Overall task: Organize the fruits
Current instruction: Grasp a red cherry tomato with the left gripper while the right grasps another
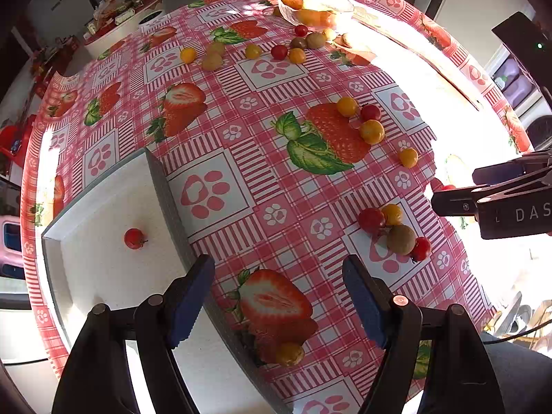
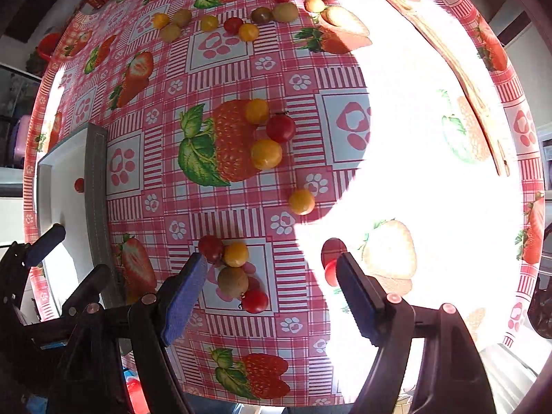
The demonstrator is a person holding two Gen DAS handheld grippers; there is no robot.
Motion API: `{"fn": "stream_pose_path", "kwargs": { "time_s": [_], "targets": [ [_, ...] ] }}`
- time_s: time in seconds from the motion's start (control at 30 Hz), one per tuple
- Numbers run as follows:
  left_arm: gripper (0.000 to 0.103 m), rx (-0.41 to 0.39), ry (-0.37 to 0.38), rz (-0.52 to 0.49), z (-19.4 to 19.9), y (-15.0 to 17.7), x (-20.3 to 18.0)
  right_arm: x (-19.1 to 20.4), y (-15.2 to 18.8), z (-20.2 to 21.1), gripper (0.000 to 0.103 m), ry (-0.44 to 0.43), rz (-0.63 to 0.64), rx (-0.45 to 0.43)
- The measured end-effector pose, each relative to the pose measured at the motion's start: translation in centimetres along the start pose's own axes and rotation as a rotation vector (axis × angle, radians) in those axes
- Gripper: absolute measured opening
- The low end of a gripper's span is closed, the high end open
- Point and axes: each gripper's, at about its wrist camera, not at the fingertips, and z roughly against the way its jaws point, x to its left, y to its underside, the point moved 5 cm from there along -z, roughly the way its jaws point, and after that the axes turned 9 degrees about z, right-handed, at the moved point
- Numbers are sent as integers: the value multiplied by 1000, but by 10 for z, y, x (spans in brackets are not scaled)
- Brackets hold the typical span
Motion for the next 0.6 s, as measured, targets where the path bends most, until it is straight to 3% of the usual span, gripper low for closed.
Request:
{"fn": "stream_pose_path", "kwargs": {
  "time_s": [0.13,0.33,0.6],
  "targets": [
    [78,46,3,-65,-29,7,-23,-22,21,-10,80,30,-20,29],
    [78,58,52,-34,-42,2,-37,-33,35,-24,80,50,-1,42],
    [78,27,38,7,-44,-14,-47,-35,31,-33,79,61,43,10]
  ]
}}
